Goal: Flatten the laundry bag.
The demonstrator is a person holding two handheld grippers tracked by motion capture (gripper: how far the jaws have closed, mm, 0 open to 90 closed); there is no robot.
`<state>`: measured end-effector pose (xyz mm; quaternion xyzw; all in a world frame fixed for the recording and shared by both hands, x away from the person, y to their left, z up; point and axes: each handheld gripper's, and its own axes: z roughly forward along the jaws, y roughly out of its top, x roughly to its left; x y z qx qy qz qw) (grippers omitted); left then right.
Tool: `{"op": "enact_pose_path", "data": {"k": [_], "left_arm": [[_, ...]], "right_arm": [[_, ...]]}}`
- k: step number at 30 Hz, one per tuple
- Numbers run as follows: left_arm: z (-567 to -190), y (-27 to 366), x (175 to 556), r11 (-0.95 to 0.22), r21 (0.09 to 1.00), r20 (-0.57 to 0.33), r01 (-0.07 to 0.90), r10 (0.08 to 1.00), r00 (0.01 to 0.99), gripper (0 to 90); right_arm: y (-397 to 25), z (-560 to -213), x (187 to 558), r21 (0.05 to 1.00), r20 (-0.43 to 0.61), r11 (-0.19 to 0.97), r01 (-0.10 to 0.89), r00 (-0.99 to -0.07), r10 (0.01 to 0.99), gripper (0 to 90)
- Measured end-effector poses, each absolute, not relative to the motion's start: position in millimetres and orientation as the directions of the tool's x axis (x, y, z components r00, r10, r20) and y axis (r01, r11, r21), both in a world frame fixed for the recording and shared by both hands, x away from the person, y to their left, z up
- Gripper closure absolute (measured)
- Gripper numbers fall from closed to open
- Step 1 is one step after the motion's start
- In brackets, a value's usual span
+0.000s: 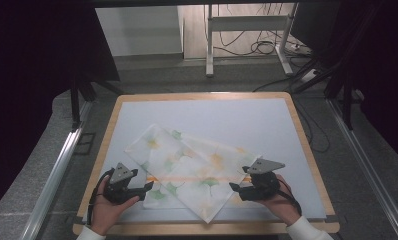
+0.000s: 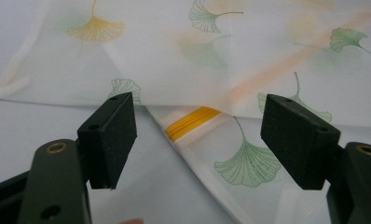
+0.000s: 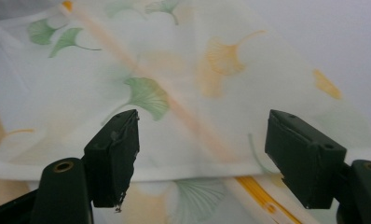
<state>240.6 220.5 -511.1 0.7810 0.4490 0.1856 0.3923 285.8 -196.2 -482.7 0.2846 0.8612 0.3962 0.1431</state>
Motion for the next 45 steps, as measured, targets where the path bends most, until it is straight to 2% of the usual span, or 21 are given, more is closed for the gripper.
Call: {"op": "enact_pose_path", "data": {"k": [12, 32, 45], "left_arm": [[-512.5, 217.8, 239.9, -0.306, 0.771, -0.058, 0.558, 0.84, 0.54, 26.8], [-514.8, 214.4, 240.5, -0.316, 0.761, -0.067, 0.567, 0.831, 0.553, 26.8], [-515.6, 212.2, 240.1, -0.328, 0.762, -0.066, 0.558, 0.819, 0.57, 26.8]], "right_arm": [[-133.5, -490.3, 276.1, 0.71, -0.015, 0.618, 0.337, -0.871, 0.491, 21.7], [-77.6, -499.2, 261.2, 0.653, -0.011, 0.702, 0.284, -0.924, 0.383, 20.8], [-69.5, -514.7, 244.5, 0.574, -0.053, 0.776, 0.26, -0.934, 0.352, 20.0]]}}
